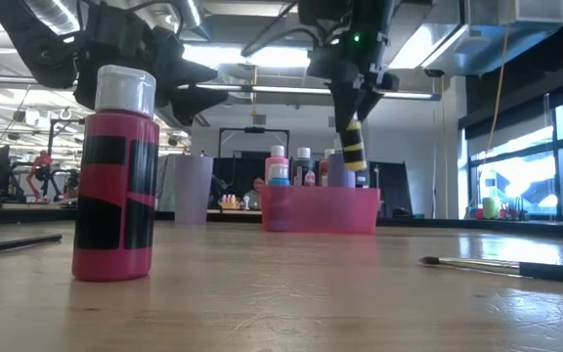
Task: Pick & Place Paint Supplies
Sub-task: Put the yellow paint bottle into the red bin
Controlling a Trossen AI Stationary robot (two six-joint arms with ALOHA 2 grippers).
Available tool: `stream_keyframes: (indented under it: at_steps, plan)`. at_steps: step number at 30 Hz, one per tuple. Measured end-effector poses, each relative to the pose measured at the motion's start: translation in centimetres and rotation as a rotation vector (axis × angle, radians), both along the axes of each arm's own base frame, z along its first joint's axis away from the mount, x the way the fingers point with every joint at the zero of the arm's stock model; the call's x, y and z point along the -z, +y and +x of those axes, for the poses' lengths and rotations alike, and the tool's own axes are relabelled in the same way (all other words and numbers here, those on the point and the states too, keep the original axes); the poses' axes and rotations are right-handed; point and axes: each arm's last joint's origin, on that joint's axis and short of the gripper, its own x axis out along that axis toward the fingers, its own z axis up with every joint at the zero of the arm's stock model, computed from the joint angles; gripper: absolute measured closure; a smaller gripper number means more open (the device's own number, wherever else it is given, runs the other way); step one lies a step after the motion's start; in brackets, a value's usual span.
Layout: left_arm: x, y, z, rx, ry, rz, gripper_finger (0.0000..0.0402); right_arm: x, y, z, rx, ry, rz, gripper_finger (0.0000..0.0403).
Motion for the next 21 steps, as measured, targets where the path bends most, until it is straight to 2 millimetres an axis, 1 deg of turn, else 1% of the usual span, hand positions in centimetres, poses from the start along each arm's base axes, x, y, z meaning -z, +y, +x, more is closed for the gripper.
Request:
stream_keyframes:
  at_steps: [4, 7, 12, 18, 21]
  plan:
    - [0.1, 0.0, 0.0, 0.001, 0.012, 0.007, 0.0153, 1.8, -0.7, -0.2, 0.011, 0.016, 0.005, 0.0260]
    - [0.2, 0.0, 0.0, 0.002, 0.021, 0.012, 0.0153, 2.8, -1.3, -0.2, 0.051, -0.019, 0.005, 0.0260]
    - [0.3, 0.0, 0.0, 0.002, 0.021, 0.012, 0.0153, 4.1, -2.0, -0.1, 0.101, -0.067, 0.005, 0.0261]
    - [0.4, 0.0, 0.0, 0.003, 0.038, 0.002, 0.0153, 5.6, -2.9, -1.0, 0.190, -0.050, 0.019, 0.0260]
    - [0.5, 0.0, 0.0, 0.003, 0.040, 0.001, 0.0153, 6.1, -3.3, -1.1, 0.206, -0.060, 0.020, 0.0260]
